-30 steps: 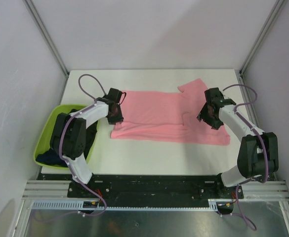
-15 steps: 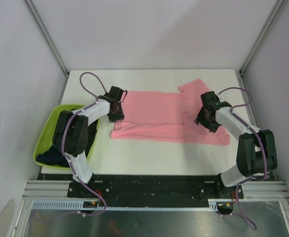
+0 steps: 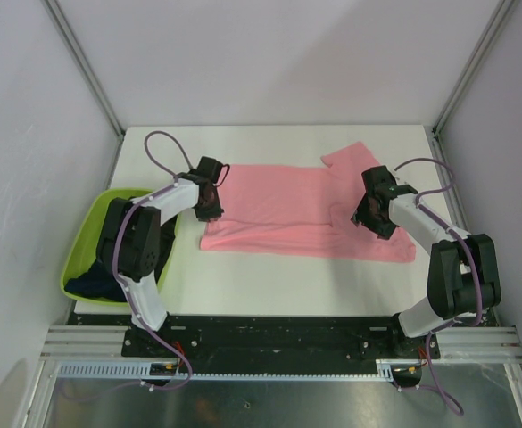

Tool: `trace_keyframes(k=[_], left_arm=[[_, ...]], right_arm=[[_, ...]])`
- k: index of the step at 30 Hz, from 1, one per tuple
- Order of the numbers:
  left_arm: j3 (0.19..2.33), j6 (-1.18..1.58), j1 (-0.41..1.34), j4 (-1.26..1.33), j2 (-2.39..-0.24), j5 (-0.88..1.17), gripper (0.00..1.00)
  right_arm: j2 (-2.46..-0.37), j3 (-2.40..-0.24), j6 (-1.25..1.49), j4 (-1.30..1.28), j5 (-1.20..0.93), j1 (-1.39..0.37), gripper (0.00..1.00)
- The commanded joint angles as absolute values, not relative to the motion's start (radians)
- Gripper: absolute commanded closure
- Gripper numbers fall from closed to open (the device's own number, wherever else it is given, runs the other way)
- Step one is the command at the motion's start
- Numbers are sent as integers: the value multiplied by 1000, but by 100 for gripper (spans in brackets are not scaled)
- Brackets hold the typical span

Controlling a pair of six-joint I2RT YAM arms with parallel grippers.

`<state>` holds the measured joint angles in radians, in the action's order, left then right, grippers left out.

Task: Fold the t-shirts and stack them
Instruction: Fold the flattened tshirt in 1/3 of the way

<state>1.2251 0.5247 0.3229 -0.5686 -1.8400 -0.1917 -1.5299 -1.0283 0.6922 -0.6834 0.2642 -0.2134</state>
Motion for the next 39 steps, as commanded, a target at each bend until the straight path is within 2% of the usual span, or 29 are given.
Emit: trace_keyframes(k=[1, 7, 11, 30, 32, 33, 35, 36, 37, 39], left_arm=[[1230, 534, 320, -571, -1853, -215, 74], [1233, 532, 320, -572, -1841, -223, 92], [1251, 525, 316, -580, -1820, -239, 99], [1341, 509, 311, -602, -1850, -245, 99], [1341, 507, 310, -604, -1852, -244, 93], [1338, 504, 310, -605, -1850, -246, 86], [1333, 501, 307, -606, -1834, -247, 61], [1334, 499, 305, -605, -1823, -249, 51], [1341, 494, 303, -605, -1815, -249, 46], [1385, 482, 296, -604, -1814, -236, 42]], right_arm=[[-1533, -1026, 707, -675, 295, -219, 31], [-1531, -1025, 705, -674, 299, -218, 31], [-1534, -1025, 704, -667, 299, -216, 31], [-1535, -1026, 680, -637, 312, -208, 31], [-1535, -1026, 674, -632, 311, -207, 31], [-1534, -1025, 670, -629, 310, -206, 31], [-1523, -1026, 656, -618, 301, -201, 30], [-1513, -1027, 646, -606, 293, -196, 30], [-1501, -1027, 634, -589, 283, -188, 29], [-1474, -1030, 612, -541, 251, -163, 26]])
